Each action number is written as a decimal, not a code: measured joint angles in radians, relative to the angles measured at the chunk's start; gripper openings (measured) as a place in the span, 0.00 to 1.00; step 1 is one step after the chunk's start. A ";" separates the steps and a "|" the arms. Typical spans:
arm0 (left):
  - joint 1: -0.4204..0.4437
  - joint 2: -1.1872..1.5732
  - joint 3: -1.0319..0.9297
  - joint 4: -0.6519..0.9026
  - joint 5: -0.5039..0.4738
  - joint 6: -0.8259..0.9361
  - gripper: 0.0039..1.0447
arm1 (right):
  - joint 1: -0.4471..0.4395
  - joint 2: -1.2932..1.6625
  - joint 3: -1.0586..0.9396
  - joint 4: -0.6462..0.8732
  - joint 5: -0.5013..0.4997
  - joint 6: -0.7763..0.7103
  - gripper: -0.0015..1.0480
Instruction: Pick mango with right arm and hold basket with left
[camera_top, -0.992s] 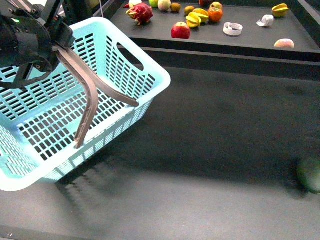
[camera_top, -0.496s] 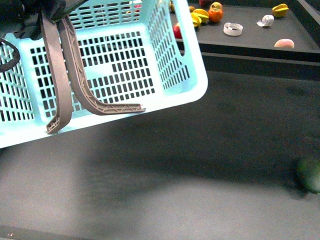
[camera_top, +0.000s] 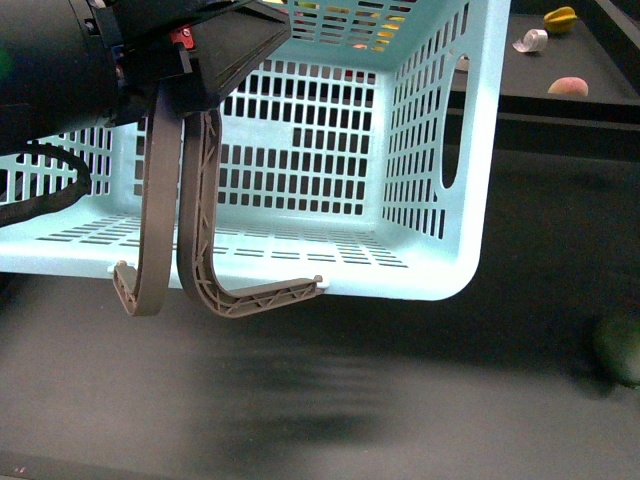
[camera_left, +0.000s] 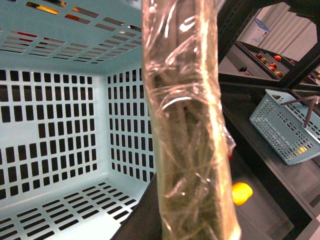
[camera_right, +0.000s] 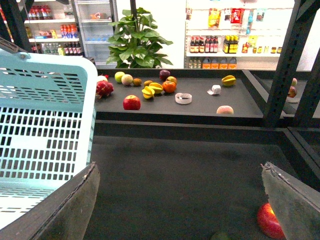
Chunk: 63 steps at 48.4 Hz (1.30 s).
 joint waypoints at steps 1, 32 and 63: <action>-0.003 0.000 0.000 0.001 0.000 0.002 0.08 | 0.000 0.000 0.000 0.000 0.000 0.000 0.92; -0.018 0.000 -0.011 0.007 -0.036 0.006 0.08 | 0.000 0.000 0.000 0.000 0.000 0.000 0.92; -0.019 -0.001 -0.011 0.007 -0.036 0.006 0.08 | 0.000 0.000 0.000 0.000 0.000 0.000 0.92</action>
